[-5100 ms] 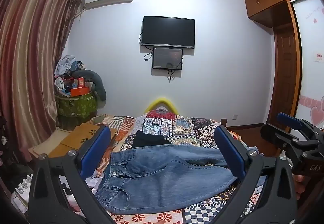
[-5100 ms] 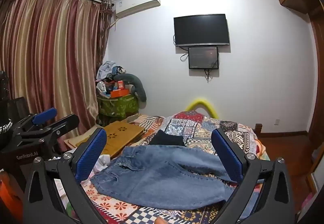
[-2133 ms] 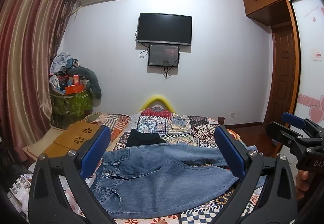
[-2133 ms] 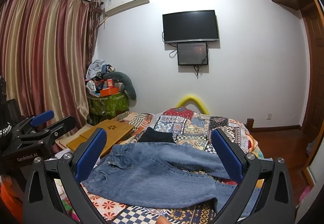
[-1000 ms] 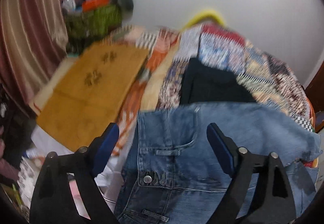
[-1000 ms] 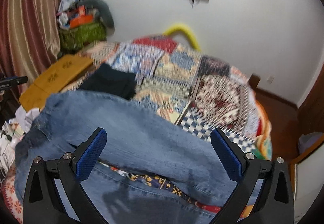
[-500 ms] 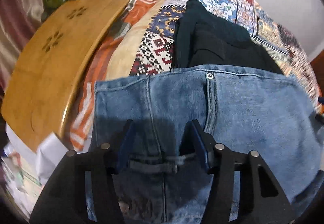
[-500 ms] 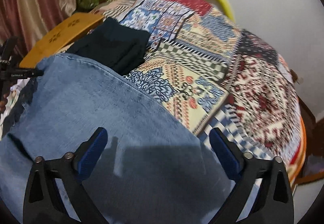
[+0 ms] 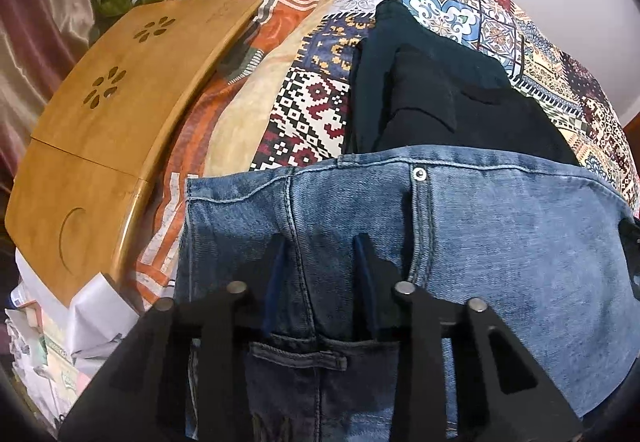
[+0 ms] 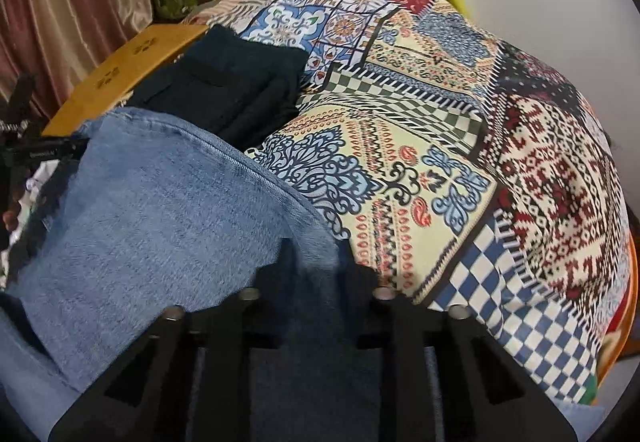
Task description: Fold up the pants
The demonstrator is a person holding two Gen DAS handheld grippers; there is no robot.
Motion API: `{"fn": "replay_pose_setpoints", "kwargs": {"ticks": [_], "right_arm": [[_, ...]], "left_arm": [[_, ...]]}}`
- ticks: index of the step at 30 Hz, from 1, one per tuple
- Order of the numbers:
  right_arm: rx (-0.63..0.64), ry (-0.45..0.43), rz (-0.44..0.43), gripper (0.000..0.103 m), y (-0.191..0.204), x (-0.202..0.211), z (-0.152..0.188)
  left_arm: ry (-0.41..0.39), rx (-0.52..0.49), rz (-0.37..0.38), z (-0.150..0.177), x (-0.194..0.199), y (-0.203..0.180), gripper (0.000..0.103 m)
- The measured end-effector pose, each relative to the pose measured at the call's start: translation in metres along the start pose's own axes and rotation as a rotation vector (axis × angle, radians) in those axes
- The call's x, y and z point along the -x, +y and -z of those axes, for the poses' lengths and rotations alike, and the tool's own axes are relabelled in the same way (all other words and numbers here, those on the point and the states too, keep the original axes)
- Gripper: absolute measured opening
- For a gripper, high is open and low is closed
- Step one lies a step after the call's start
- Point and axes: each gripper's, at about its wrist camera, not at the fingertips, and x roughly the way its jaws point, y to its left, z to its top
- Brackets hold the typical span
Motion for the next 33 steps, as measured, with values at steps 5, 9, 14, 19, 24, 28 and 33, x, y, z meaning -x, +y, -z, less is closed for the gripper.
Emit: {"fn": "replay_pose_setpoints", "kwargs": {"ticks": [5,9,14,19,24,28,33], "right_arm": [[0.030,-0.068,0.006,0.007,0.012,0.029,0.002],[0.067,-0.047,0.024,0.007,0.021,0.041,0.005],[0.064,-0.021,0.132,0.032,0.017,0.059,0.023],[-0.120,-0.065,0.179,0.045,-0.026,0.113,0.066],[-0.371,-0.090,0.247,0.046,-0.084,0.159,0.138],[-0.554,-0.019,0.321,0.046,-0.125,0.173,0.219],[-0.713,0.042,0.374,0.046,-0.138,0.177,0.309]], "left_arm": [[-0.013,0.018,-0.027,0.001,0.012,0.000,0.017],[-0.007,0.004,-0.025,0.003,0.023,0.000,0.017],[0.052,-0.007,-0.012,0.016,0.036,-0.003,0.037],[-0.035,-0.116,-0.047,0.046,0.079,-0.013,0.072],[-0.013,-0.146,-0.021,0.084,0.102,-0.011,0.082],[0.049,-0.137,-0.042,0.115,0.098,-0.005,0.083],[0.120,-0.127,-0.054,0.146,0.087,0.001,0.083]]}}
